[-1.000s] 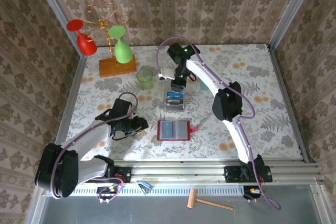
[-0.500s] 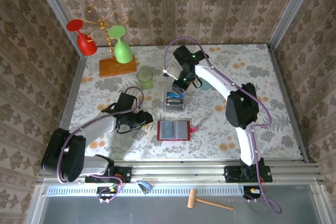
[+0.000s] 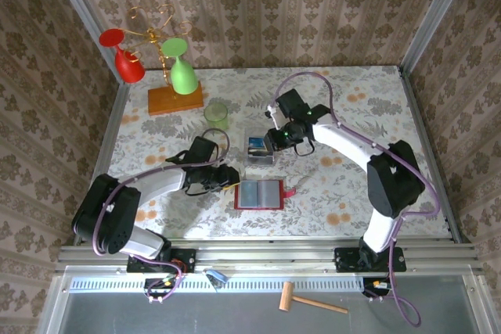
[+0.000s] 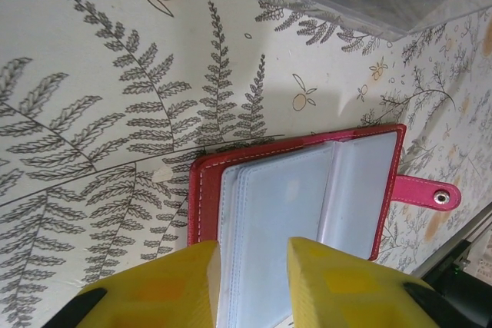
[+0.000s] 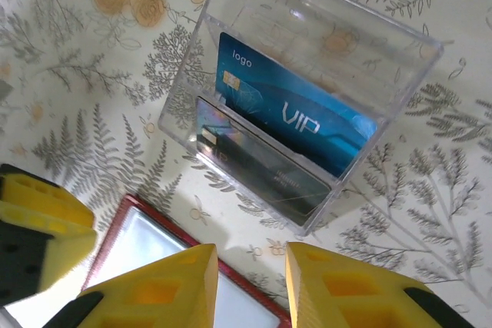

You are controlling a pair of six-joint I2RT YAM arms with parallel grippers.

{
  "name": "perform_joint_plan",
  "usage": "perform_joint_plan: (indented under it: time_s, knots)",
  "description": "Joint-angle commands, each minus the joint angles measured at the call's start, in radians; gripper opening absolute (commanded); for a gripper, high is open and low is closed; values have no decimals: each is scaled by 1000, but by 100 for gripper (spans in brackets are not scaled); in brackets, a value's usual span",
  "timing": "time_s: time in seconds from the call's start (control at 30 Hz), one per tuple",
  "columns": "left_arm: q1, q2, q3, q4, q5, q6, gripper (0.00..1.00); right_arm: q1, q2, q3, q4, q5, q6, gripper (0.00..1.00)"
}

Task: Take the credit cards out of the card holder

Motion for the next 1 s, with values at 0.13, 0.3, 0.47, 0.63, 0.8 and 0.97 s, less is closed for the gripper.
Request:
perform_joint_plan:
  time_s: [0.13,0.3,0.47,0.63,0.8,0.97]
  knots:
    - [-19,8,3,28,8,-16,26,17,-101,-154,179,-91,328,27]
    - [-38,9,-21,50,6,-34,22,37,-101,-208,199,-156,446,24]
    - [-52,-6,-48,51,-5,-48,21,77,-89,-259,243,-201,500,24]
    - [-55,-41,-76,45,-17,-58,18,120,-73,-296,284,-208,539,24]
    - [-59,-53,-100,47,-19,-65,16,153,-54,-317,298,-204,558,24]
    - [-64,-53,-116,57,-20,-73,12,172,-32,-328,308,-211,573,24]
